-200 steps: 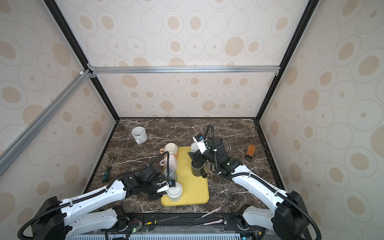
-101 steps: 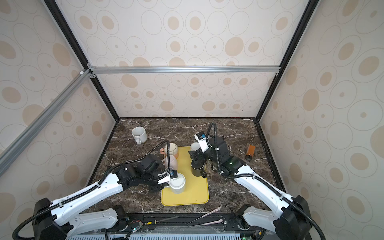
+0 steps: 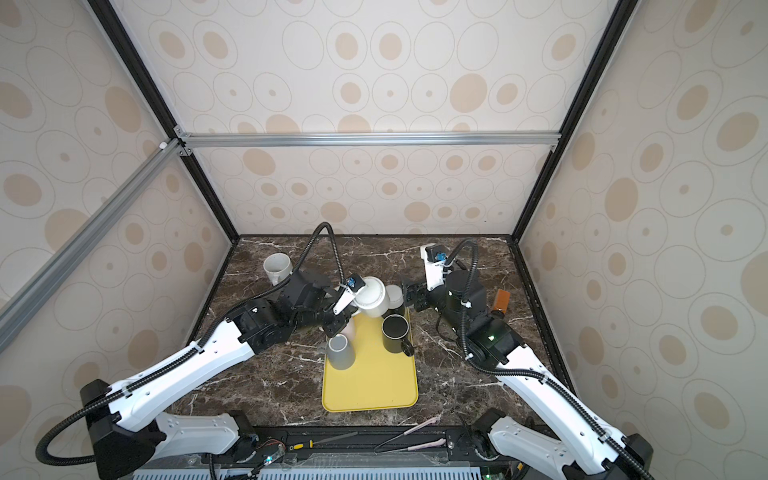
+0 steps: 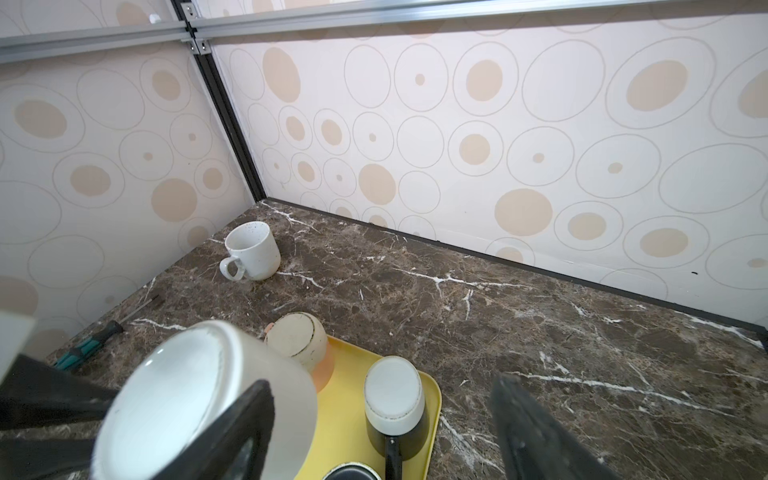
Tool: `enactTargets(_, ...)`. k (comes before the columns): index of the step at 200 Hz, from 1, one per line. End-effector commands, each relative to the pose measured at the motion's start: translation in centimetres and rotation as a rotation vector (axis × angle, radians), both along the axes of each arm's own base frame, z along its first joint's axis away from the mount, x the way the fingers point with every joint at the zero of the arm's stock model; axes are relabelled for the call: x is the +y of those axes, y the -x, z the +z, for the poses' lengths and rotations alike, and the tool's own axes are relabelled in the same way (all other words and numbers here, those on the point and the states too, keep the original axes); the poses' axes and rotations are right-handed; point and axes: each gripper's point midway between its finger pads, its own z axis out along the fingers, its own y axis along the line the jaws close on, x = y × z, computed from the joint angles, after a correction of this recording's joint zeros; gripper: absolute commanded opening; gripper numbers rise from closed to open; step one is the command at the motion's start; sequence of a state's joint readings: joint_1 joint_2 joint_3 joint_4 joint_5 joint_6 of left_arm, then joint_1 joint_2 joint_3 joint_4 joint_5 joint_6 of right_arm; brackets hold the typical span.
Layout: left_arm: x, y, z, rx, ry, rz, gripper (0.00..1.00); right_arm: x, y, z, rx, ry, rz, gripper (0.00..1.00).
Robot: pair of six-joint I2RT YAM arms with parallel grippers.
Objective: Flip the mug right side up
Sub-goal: 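Raise the mug high with the left gripper while the right gripper reaches toward it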
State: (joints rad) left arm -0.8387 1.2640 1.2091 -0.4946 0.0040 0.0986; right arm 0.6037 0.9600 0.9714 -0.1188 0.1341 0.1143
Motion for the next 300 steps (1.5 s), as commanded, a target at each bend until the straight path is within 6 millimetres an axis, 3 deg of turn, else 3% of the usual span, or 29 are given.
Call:
enactTargets(1,-1.6,-3.2,8.7,-0.187,0.351,0.103,0.0,-0.9,0.3,1.4,-0.029,-0.066,-0.034,0.82)
enactTargets(20,-2.5,-3.8,10.9,-0.218,0.453,0.097,0.0,-1.2,0.8,2.1,-0.033,-0.079,-0.035,0.82)
enactTargets(38,-2.2,-4.5,12.9,-0.24,0.605,0.147,0.0,-1.1,1.5,2.6,-0.04,-0.102,-0.005,0.81)
enactTargets(84,-1.8,-3.2,17.5,-0.162,1.084,0.032,0.0,0.9,2.8,2.8,-0.035,-0.233,0.124,0.79)
enactTargets(142,0.1,-1.6,19.7,-0.01,1.331,-0.162,0.0,3.3,4.5,5.0,0.006,-0.403,0.394,0.74)
enactTargets(205,0.2,0.3,20.1,0.114,1.441,-0.321,0.0,4.6,4.4,8.7,0.06,-0.677,0.649,0.71)
enactTargets(223,0.3,0.6,20.0,0.128,1.483,-0.354,0.0,5.1,4.0,8.7,0.09,-0.701,0.678,0.61)
enactTargets(242,0.1,0.4,19.6,0.144,1.495,-0.362,0.0,5.4,3.9,8.9,0.101,-0.721,0.7,0.57)
enactTargets(300,-0.4,-0.3,19.3,0.156,1.517,-0.381,0.0,6.9,4.1,7.6,0.157,-0.648,0.699,0.56)
